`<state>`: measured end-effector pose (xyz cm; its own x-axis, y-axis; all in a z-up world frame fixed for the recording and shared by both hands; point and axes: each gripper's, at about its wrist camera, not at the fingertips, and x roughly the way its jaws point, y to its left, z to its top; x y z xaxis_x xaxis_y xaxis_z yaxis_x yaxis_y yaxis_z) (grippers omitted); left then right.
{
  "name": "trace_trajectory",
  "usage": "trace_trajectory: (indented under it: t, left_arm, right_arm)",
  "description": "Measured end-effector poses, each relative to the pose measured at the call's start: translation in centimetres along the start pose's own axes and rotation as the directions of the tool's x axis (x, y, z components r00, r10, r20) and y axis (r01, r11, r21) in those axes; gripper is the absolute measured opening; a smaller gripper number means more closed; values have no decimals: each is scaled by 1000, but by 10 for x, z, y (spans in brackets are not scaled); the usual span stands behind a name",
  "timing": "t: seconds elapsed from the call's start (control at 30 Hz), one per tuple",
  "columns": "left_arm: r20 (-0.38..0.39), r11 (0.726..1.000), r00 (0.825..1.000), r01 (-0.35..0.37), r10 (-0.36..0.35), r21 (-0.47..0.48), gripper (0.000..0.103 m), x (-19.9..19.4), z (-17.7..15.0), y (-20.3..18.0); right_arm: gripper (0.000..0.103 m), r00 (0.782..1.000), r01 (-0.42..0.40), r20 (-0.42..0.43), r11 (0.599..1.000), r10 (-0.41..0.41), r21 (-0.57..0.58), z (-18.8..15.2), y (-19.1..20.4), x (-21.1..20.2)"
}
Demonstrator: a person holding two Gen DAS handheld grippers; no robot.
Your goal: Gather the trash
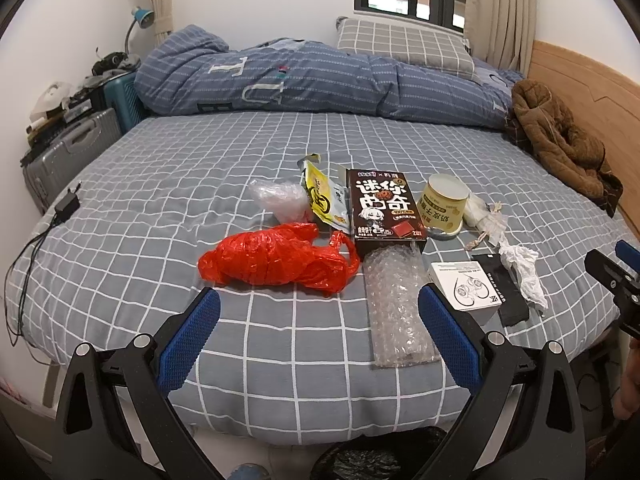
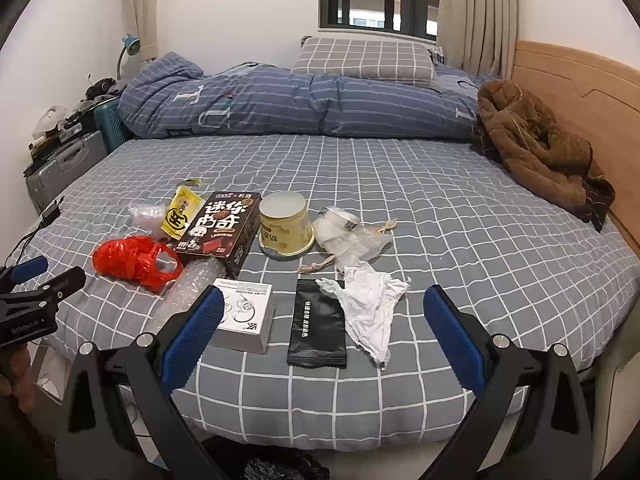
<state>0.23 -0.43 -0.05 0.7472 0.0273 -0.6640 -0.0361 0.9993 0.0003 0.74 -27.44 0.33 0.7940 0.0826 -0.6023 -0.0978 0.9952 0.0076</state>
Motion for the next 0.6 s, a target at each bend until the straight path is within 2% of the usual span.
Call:
trace_trajectory:
  t: [0.6]
  left_arm:
    - [-1,1000,1000,-6,6,11,97,-1,1,-2]
  right_arm:
    - [96,1000,-1,-1,1000,1,1,0,0,-1]
